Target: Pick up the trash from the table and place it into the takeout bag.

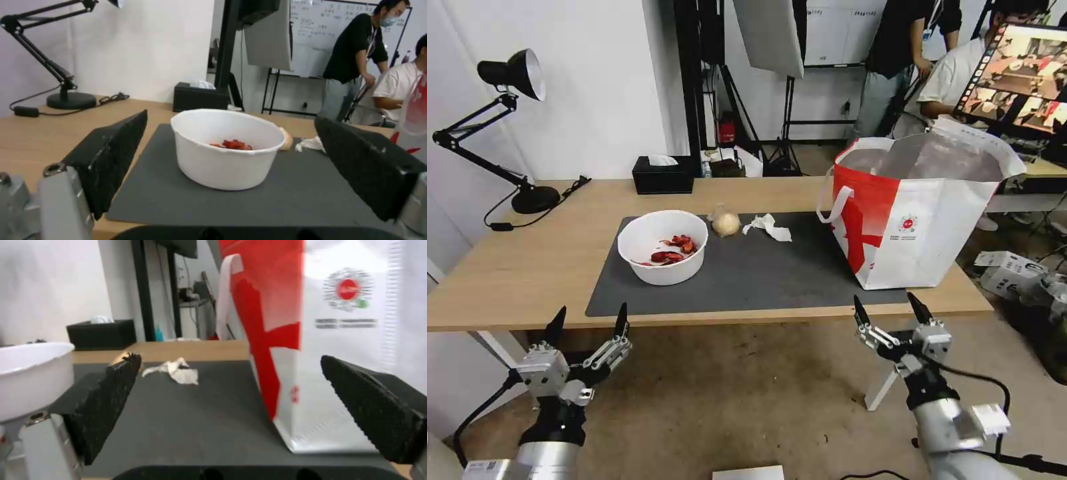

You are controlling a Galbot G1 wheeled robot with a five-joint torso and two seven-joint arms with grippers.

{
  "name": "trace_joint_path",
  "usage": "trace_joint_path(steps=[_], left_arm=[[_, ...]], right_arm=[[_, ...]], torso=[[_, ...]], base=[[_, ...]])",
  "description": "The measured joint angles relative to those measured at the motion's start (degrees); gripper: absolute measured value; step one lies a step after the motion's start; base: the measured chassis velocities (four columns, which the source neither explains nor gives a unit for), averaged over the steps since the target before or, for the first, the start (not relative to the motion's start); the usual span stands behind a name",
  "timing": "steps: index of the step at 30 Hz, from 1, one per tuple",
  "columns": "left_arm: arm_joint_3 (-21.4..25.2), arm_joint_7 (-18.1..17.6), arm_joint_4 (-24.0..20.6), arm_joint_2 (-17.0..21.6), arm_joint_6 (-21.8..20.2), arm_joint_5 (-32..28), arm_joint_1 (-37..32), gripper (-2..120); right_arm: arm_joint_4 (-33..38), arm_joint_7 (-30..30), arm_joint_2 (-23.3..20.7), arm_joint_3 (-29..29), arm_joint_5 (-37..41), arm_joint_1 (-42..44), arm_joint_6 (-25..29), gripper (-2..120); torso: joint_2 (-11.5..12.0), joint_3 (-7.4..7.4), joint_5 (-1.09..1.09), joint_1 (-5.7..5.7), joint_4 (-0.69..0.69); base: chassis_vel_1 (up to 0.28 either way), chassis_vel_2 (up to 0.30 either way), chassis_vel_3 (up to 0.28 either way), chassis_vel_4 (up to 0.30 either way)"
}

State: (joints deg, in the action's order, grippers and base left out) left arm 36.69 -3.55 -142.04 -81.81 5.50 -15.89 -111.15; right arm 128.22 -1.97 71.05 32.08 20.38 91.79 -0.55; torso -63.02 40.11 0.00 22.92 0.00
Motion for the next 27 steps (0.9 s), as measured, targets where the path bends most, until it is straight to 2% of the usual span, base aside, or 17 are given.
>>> trace_joint_path(steps=[5, 8, 13, 15, 18, 22, 25, 27], left_arm=[[-2.6, -2.3, -0.6, 0.1, -1.0, 2.5, 0.2, 100], [-3.2, -2.7, -0.7, 0.0, -1.1, 3.3, 0.3, 100], [-3.8, -3.4, -0.9, 0.1, -1.5, 4.5, 0.4, 100], [-3.7, -3.4, -0.9, 0.2, -1.5, 4.5, 0.5, 100], [-3.3, -3.5, -0.9, 0.2, -1.5, 4.6, 0.4, 100], [-3.2, -3.6, -0.9, -0.1, -1.5, 4.7, 0.2, 100], [-3.1, -3.7, -1.2, -0.2, -1.5, 4.7, 0.2, 100], [-3.2, -3.8, -1.2, -0.2, -1.5, 4.6, 0.2, 100]], right_arm=[[-6.6, -1.1, -5.2, -5.7, 5.4, -11.8, -4.1, 100], [-8.9, -1.2, -6.4, -7.8, 7.0, -15.0, -5.1, 100], [-17.8, -1.1, -9.0, -15.9, 10.3, -27.5, -6.4, 100], [-20.0, -1.1, -9.0, -17.8, 11.1, -30.8, -6.6, 100], [-29.4, -1.9, -7.5, -25.3, 14.1, -43.6, -7.6, 100], [-34.1, -2.8, -6.0, -29.3, 16.5, -49.8, -8.9, 100], [-41.7, -4.4, -3.0, -34.7, 18.2, -58.9, -10.8, 100], [-43.7, -5.0, -2.2, -36.1, 18.3, -60.9, -11.4, 100]], torso=[[0.0, 0.00, 0.01, 0.01, 0.02], [0.0, 0.00, 0.00, 0.00, 0.00], [0.0, 0.01, 0.00, 0.01, -0.01], [0.0, 0.00, 0.00, 0.00, 0.01], [0.0, 0.01, -0.01, 0.01, 0.02], [0.0, 0.00, -0.01, 0.01, -0.01], [0.0, 0.00, -0.03, 0.01, 0.01], [0.0, 0.00, -0.02, 0.01, 0.01]], base=[[0.000, 0.000, 0.000, 0.000], [0.000, 0.000, 0.000, 0.000], [0.000, 0.000, 0.000, 0.000], [0.000, 0.000, 0.000, 0.000], [0.000, 0.000, 0.000, 0.000], [0.000, 0.000, 0.000, 0.000], [0.000, 0.000, 0.000, 0.000], [0.000, 0.000, 0.000, 0.000]])
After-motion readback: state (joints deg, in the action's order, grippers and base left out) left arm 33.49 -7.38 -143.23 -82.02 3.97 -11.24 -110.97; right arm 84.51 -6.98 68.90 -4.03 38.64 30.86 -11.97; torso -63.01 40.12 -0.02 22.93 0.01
